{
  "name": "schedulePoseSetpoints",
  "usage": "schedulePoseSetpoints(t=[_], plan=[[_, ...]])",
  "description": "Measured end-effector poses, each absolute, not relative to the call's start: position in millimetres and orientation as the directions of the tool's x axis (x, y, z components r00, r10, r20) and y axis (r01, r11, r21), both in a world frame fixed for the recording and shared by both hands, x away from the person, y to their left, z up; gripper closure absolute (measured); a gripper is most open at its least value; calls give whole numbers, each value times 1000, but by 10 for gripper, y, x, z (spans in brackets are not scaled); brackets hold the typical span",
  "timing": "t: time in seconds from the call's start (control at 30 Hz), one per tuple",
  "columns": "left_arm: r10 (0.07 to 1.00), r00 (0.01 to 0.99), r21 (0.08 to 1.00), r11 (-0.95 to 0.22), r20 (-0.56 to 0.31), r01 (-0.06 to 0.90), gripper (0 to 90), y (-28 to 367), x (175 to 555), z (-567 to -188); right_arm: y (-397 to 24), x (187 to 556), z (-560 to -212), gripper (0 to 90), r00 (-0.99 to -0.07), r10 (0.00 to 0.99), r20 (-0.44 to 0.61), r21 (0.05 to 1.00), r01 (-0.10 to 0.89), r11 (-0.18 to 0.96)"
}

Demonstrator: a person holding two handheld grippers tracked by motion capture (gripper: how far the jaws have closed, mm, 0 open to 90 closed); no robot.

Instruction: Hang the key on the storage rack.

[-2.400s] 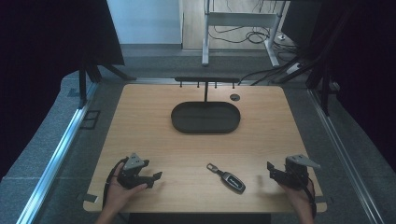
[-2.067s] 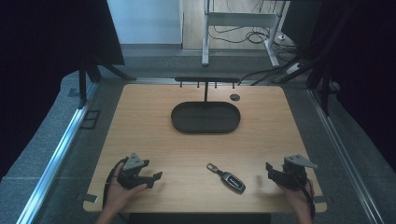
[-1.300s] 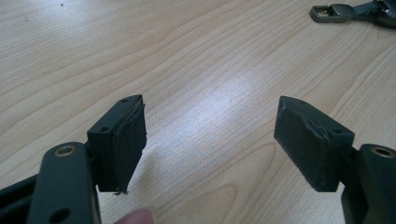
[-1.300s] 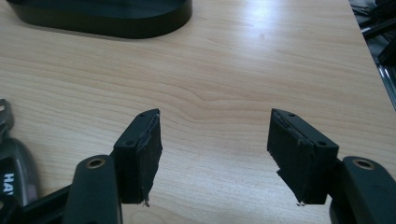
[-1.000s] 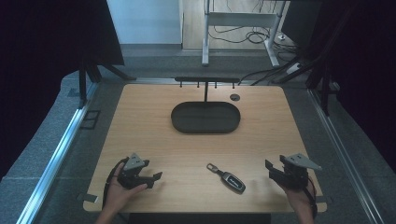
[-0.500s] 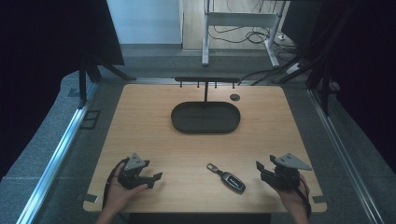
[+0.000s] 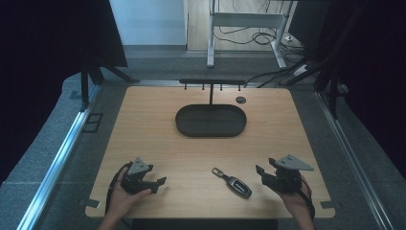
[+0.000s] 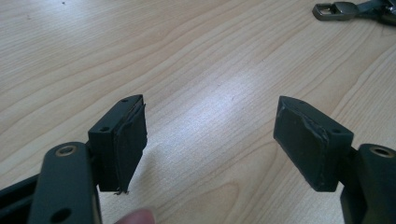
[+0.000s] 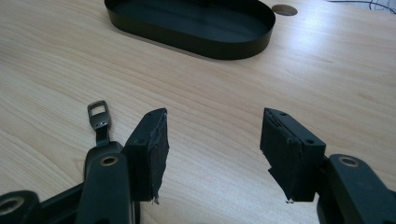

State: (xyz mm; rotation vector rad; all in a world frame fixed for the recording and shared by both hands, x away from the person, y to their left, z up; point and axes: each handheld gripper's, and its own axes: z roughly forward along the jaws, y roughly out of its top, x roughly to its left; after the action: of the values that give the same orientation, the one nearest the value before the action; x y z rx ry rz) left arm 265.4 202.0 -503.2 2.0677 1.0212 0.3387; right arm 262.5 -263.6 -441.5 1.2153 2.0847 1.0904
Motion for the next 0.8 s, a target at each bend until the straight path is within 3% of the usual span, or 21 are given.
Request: schedulePoseSetpoints(t=[0.8], plan=[[760,643,745,-373,-97,553,262,2000,2655,-5049,-2288,2908,-4233,427,-649,759,47,728,542,419]])
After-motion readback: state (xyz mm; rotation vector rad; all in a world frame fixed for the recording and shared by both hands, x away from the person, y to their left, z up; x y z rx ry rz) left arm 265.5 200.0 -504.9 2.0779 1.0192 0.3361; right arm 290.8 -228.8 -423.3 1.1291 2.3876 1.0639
